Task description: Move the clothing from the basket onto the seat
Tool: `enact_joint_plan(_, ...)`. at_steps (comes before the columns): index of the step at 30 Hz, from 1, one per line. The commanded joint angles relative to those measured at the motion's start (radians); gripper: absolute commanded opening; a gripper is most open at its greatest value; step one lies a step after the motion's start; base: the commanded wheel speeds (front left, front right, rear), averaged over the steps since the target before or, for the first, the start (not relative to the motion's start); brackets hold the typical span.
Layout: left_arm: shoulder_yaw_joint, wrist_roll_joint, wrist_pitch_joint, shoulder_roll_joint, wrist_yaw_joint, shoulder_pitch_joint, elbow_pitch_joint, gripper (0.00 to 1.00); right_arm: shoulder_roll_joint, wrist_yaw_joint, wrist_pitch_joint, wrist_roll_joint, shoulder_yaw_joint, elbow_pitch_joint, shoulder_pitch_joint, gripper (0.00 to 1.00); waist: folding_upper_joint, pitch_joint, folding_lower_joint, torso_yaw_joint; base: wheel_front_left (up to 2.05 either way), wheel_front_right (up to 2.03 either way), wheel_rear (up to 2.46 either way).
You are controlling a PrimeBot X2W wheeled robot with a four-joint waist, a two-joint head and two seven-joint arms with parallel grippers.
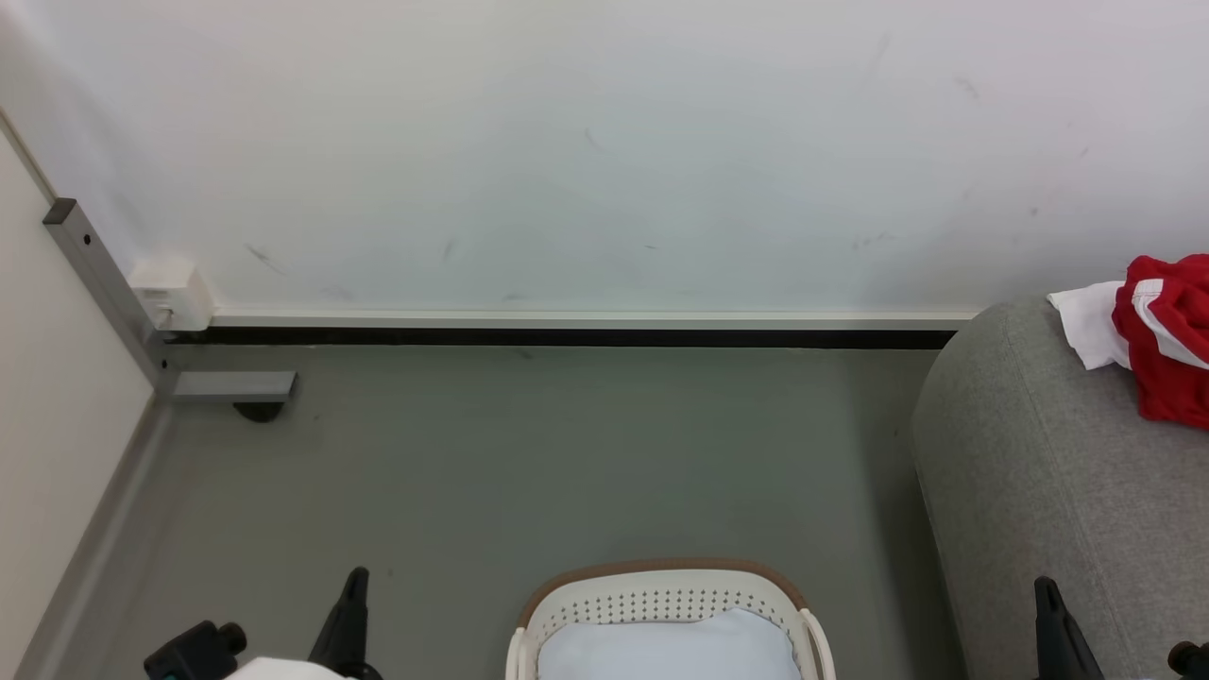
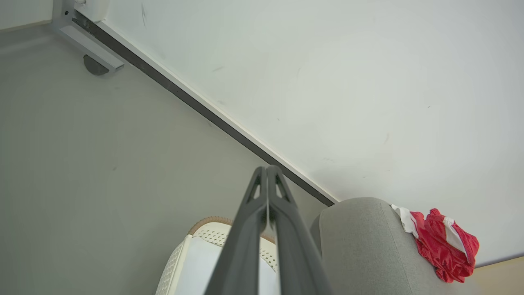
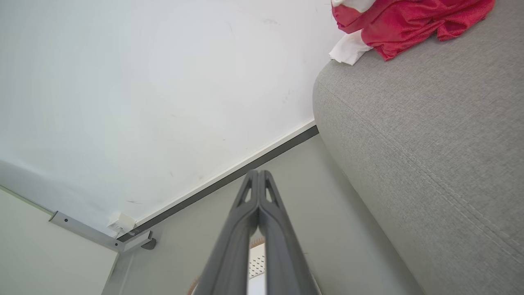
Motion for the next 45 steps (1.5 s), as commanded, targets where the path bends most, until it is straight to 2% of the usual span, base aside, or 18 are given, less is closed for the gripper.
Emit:
enact_joint_plan(1,0.012,-0.038,0.008,0.002,-0.001,-0.020,-0.019,0.00,-0.010,-0.001,0.007,0.036,-0.007,-0.021,-0.030,0.00,0.0000,0.000,0.0000,0.000,0.00,0.00,0.00)
enact_joint_plan(25,0.073,-0.314,0.086,-0.014,-0.002,-0.020,-0.074,0.00,-0.014,-0.001,0.084,0.347,-0.028,-0.062,-0.047,0.00,0.0000,0.008,0.0000,0.006,0.00,0.00,0.00)
enact_joint_plan(45,0.114,-0.503,0.139,-0.024,-0.002,-0.018,-0.111,0.00,-0.016,-0.002,0.137,0.555,-0.043,-0.090,-0.056,0.00,0.0000,0.014,0.0000,0.011,0.00,0.00,0.00)
